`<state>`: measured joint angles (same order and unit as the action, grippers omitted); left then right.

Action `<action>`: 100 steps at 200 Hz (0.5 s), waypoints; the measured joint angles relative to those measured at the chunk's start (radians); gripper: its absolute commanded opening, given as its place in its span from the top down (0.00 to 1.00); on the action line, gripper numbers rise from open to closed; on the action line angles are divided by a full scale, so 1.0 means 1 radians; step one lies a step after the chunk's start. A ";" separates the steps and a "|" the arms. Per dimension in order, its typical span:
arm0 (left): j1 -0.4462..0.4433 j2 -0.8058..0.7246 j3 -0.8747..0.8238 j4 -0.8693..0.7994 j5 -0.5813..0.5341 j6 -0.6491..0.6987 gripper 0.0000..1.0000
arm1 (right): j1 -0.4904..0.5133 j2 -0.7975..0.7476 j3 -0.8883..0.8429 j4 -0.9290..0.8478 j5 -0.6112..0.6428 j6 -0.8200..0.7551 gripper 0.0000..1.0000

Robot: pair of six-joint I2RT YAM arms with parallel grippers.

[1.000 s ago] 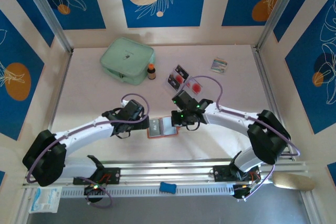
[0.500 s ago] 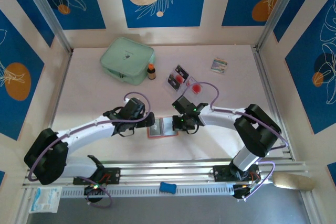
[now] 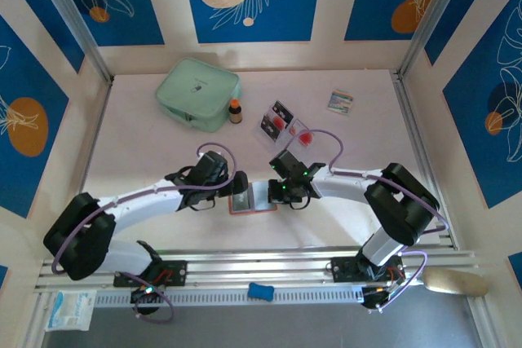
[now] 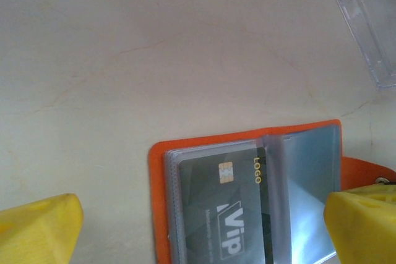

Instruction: Put the credit cards into the card holder

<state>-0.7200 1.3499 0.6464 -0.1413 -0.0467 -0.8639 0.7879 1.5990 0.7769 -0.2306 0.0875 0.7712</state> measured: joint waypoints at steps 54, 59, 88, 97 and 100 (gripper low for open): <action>0.000 0.048 -0.006 0.071 0.025 -0.027 0.00 | 0.000 0.000 0.000 0.004 -0.002 0.004 1.00; 0.000 0.055 -0.006 0.076 0.028 -0.029 0.00 | 0.000 0.000 0.000 0.003 -0.002 0.004 1.00; -0.003 0.087 -0.006 0.101 0.035 -0.031 0.00 | 0.000 0.000 0.000 0.003 -0.002 0.004 1.00; -0.004 0.096 -0.005 0.104 0.037 -0.034 0.00 | 0.000 0.000 0.000 0.003 -0.002 0.004 1.00; -0.004 0.100 -0.005 0.105 0.039 -0.035 0.00 | 0.000 0.000 0.000 0.003 -0.002 0.004 1.00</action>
<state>-0.7242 1.4494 0.6418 -0.0368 -0.0074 -0.8989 0.7879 1.5990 0.7765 -0.2272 0.0860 0.7750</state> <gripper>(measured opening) 0.998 0.060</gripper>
